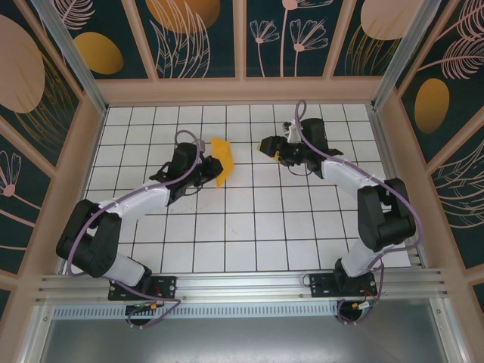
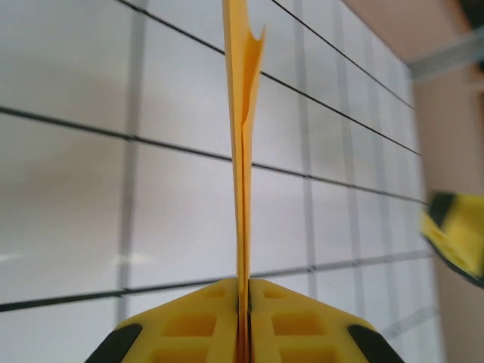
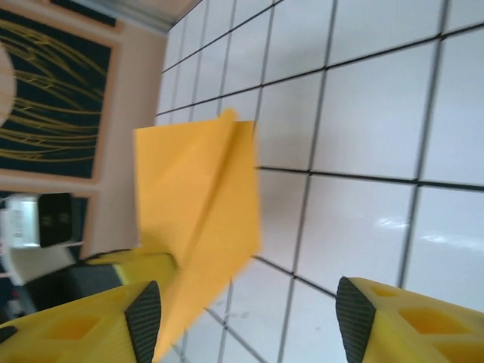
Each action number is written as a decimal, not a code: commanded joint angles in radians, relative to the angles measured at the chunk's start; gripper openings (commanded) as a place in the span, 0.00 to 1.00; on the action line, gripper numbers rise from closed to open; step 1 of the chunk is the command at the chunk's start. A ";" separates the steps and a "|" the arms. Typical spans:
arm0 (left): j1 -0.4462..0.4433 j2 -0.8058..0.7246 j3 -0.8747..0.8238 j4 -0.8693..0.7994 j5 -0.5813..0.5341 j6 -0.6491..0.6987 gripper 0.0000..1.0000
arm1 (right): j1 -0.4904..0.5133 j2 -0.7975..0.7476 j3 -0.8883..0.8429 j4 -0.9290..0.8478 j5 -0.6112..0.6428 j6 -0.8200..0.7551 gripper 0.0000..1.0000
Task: Fold a paper plane with a square sheet of paper (pick it up from the middle)
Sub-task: Turn over a square sheet of paper at the center of the table, then move the square sheet of paper to the center of the table.
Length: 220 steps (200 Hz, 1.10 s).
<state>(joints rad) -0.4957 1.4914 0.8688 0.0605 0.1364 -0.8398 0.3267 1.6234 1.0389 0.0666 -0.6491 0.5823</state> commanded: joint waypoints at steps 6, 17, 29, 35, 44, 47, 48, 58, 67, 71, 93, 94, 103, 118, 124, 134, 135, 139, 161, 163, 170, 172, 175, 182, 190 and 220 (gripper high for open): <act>-0.011 -0.023 0.126 -0.436 -0.386 0.163 0.12 | 0.002 -0.073 -0.057 -0.050 0.198 -0.088 0.71; -0.027 0.000 0.180 -0.514 -0.483 0.173 0.12 | 0.005 -0.088 -0.079 -0.036 0.232 -0.090 0.74; -0.052 0.044 0.237 -0.595 -0.584 0.175 0.13 | 0.011 -0.104 -0.102 -0.016 0.263 -0.096 0.79; -0.064 0.071 0.265 -0.634 -0.624 0.173 0.13 | 0.013 -0.111 -0.115 -0.010 0.280 -0.098 0.82; -0.083 0.118 0.304 -0.681 -0.673 0.167 0.14 | 0.017 -0.118 -0.126 -0.002 0.298 -0.101 0.85; -0.088 0.134 0.313 -0.691 -0.682 0.163 0.14 | 0.018 -0.120 -0.129 -0.001 0.300 -0.102 0.86; -0.090 0.139 0.316 -0.695 -0.686 0.163 0.14 | 0.018 -0.120 -0.129 0.000 0.301 -0.102 0.87; -0.110 0.190 0.345 -0.715 -0.704 0.144 0.15 | 0.021 -0.125 -0.139 0.008 0.312 -0.103 0.89; -0.126 0.231 0.364 -0.710 -0.690 0.138 0.16 | 0.023 -0.127 -0.144 0.013 0.323 -0.101 0.90; -0.133 0.256 0.371 -0.702 -0.679 0.136 0.17 | 0.023 -0.129 -0.147 0.013 0.326 -0.101 0.91; -0.150 0.330 0.403 -0.641 -0.587 0.114 0.20 | 0.026 -0.135 -0.160 0.018 0.344 -0.093 0.92; -0.150 0.332 0.404 -0.637 -0.580 0.113 0.20 | 0.027 -0.135 -0.160 0.018 0.345 -0.093 0.92; -0.150 0.345 0.405 -0.583 -0.513 0.105 0.23 | 0.028 -0.140 -0.167 0.020 0.346 -0.089 0.92; -0.150 0.357 0.400 -0.486 -0.406 0.092 0.32 | 0.029 -0.148 -0.178 0.027 0.351 -0.082 0.92; -0.150 0.360 0.400 -0.455 -0.367 0.088 0.35 | 0.031 -0.149 -0.180 0.027 0.355 -0.081 0.92; -0.150 0.365 0.399 -0.411 -0.319 0.085 0.41 | 0.033 -0.151 -0.184 0.024 0.361 -0.079 0.92; -0.150 0.365 0.399 -0.407 -0.316 0.085 0.42 | 0.033 -0.151 -0.184 0.025 0.362 -0.078 0.92; -0.150 0.363 0.398 -0.396 -0.306 0.082 0.44 | 0.035 -0.151 -0.187 0.024 0.364 -0.078 0.92; -0.139 0.340 0.384 -0.336 -0.251 0.082 0.52 | 0.047 -0.153 -0.196 0.024 0.372 -0.074 0.92; -0.137 0.336 0.381 -0.330 -0.245 0.082 0.53 | 0.048 -0.152 -0.195 0.025 0.375 -0.075 0.91; -0.128 0.319 0.367 -0.308 -0.225 0.082 0.56 | 0.060 -0.150 -0.194 0.021 0.384 -0.078 0.91; -0.124 0.313 0.360 -0.301 -0.220 0.081 0.57 | 0.064 -0.149 -0.193 0.020 0.386 -0.079 0.91; -0.119 0.301 0.350 -0.288 -0.208 0.082 0.59 | 0.070 -0.147 -0.192 0.019 0.391 -0.079 0.91; -0.105 0.277 0.326 -0.258 -0.179 0.081 0.62 | 0.084 -0.141 -0.187 0.016 0.401 -0.081 0.90; -0.089 0.247 0.298 -0.226 -0.147 0.080 0.66 | 0.104 -0.128 -0.182 0.016 0.406 -0.082 0.89; -0.024 0.121 0.199 -0.148 -0.105 0.067 0.78 | 0.198 -0.053 -0.116 -0.012 0.445 -0.080 0.78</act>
<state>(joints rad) -0.5663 1.7199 1.1271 -0.1928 -0.0307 -0.7605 0.4591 1.5116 0.8631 0.0650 -0.2504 0.5014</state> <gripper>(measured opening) 0.751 0.827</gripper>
